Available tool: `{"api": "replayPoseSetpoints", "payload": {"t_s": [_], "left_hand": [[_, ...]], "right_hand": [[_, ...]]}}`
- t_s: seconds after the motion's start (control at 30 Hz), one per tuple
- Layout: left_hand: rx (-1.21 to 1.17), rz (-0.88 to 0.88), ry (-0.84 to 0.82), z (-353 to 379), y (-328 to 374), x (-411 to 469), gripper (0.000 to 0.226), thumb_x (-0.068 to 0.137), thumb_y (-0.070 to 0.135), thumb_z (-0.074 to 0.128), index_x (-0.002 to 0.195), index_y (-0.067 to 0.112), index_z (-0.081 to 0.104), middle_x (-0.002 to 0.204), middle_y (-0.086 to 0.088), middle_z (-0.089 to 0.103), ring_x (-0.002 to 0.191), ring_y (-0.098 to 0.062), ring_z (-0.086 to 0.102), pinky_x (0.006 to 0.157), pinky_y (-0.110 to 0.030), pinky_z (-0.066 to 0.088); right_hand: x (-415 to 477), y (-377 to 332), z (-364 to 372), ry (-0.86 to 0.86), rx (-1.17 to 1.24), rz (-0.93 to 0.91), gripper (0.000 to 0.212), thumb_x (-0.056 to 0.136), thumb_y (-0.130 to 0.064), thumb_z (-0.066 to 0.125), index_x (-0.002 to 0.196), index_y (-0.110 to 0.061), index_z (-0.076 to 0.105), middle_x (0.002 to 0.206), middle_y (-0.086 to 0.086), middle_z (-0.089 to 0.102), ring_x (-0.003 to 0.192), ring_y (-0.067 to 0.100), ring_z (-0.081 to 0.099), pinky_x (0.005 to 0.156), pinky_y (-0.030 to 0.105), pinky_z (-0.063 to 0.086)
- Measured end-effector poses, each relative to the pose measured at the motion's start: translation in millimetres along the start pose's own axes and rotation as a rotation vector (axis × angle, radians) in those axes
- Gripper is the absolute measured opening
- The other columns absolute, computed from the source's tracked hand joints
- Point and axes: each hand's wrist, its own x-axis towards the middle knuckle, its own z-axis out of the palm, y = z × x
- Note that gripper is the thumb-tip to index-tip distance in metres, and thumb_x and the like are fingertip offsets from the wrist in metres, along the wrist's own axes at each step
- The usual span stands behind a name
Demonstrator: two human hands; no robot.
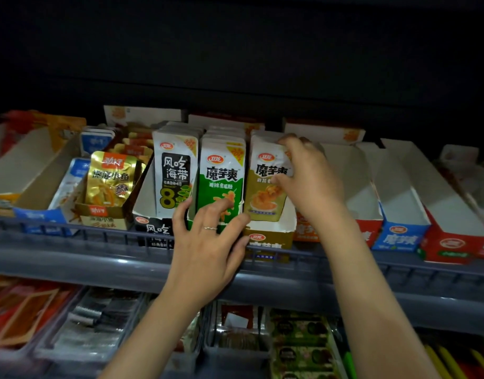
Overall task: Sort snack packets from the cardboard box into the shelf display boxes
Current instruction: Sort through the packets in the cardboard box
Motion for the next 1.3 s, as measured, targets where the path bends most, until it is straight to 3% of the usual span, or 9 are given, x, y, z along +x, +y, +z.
{"api": "replayPoseSetpoints", "payload": {"t_s": [0.13, 0.33, 0.43, 0.57, 0.7, 0.87, 1.13, 1.3], "left_hand": [[0.002, 0.003, 0.008, 0.9, 0.0, 0.1, 0.021, 0.091, 0.032, 0.045, 0.109, 0.023, 0.052, 0.117, -0.012, 0.06, 0.109, -0.024, 0.049, 0.105, -0.052, 0.025], [0.001, 0.004, 0.003, 1.6, 0.0, -1.1, 0.019, 0.091, 0.032, 0.045, 0.106, 0.023, 0.052, 0.116, -0.008, 0.06, 0.107, -0.023, 0.052, 0.105, -0.052, 0.025], [-0.005, 0.004, 0.001, 1.3, 0.0, -1.1, 0.019, 0.091, 0.031, 0.045, 0.105, 0.023, 0.052, 0.116, -0.008, 0.061, 0.107, -0.023, 0.053, 0.105, -0.052, 0.025], [-0.004, -0.011, 0.003, 1.3, 2.1, -1.2, 0.016, 0.089, 0.03, 0.046, 0.103, 0.023, 0.052, 0.117, -0.006, 0.06, 0.106, -0.022, 0.053, 0.105, -0.053, 0.024], [-0.026, -0.018, 0.029, 1.8, 4.4, 0.4, 0.014, 0.087, 0.029, 0.047, 0.1, 0.022, 0.05, 0.114, -0.003, 0.06, 0.104, -0.02, 0.052, 0.105, -0.051, 0.022], [-0.049, -0.031, 0.038, 2.3, 9.2, 2.0, 0.012, 0.087, 0.029, 0.05, 0.096, 0.021, 0.049, 0.113, -0.002, 0.061, 0.1, -0.02, 0.056, 0.105, -0.051, 0.023], [-0.063, -0.029, -0.026, -2.2, 9.5, 2.2, 0.014, 0.089, 0.031, 0.05, 0.098, 0.021, 0.053, 0.114, -0.006, 0.06, 0.1, -0.023, 0.059, 0.107, -0.054, 0.021], [-0.115, -0.01, -0.058, -17.3, 11.0, -4.4, 0.033, 0.089, 0.03, 0.049, 0.121, 0.021, 0.048, 0.128, -0.006, 0.049, 0.118, -0.022, 0.049, 0.11, -0.047, 0.017]], "right_hand": [[-1.7, -3.4, 9.9, 0.067, -0.042, 0.038, 0.051, 0.086, -0.026, 0.067, 0.13, -0.021, 0.041, 0.128, 0.004, 0.049, 0.103, 0.024, 0.059, 0.071, 0.03, 0.042], [-2.0, -8.4, 11.3, 0.128, 0.029, 0.19, 0.068, 0.081, -0.025, 0.073, 0.135, -0.022, 0.031, 0.134, 0.009, 0.038, 0.104, 0.026, 0.058, 0.068, 0.025, 0.037], [-1.0, -11.3, 12.4, 0.145, -0.026, 0.217, 0.056, 0.083, -0.023, 0.071, 0.127, -0.02, 0.038, 0.128, 0.01, 0.041, 0.1, 0.027, 0.058, 0.068, 0.028, 0.039], [1.6, -16.1, 18.9, 0.086, -0.147, 0.16, 0.01, 0.092, -0.02, 0.055, 0.101, -0.022, 0.06, 0.111, 0.005, 0.058, 0.108, 0.027, 0.049, 0.09, 0.039, 0.033], [1.4, -22.2, 22.5, 0.017, -0.174, 0.222, 0.015, 0.09, -0.017, 0.057, 0.101, -0.025, 0.062, 0.116, 0.005, 0.056, 0.118, 0.029, 0.041, 0.108, 0.054, 0.015], [2.1, -17.0, 15.5, -0.05, -0.14, 0.196, 0.011, 0.088, -0.021, 0.059, 0.097, -0.028, 0.062, 0.121, 0.002, 0.054, 0.123, 0.029, 0.039, 0.111, 0.056, 0.007], [-0.3, -20.7, 1.1, 0.002, -0.106, 0.129, 0.017, 0.091, -0.03, 0.054, 0.096, -0.027, 0.07, 0.106, 0.0, 0.061, 0.113, 0.025, 0.045, 0.108, 0.048, 0.02], [-21.1, -22.5, -13.2, 0.134, 0.016, -0.096, 0.019, 0.091, -0.026, 0.053, 0.094, -0.016, 0.07, 0.095, 0.004, 0.061, 0.098, 0.025, 0.053, 0.079, 0.034, 0.039]]}}
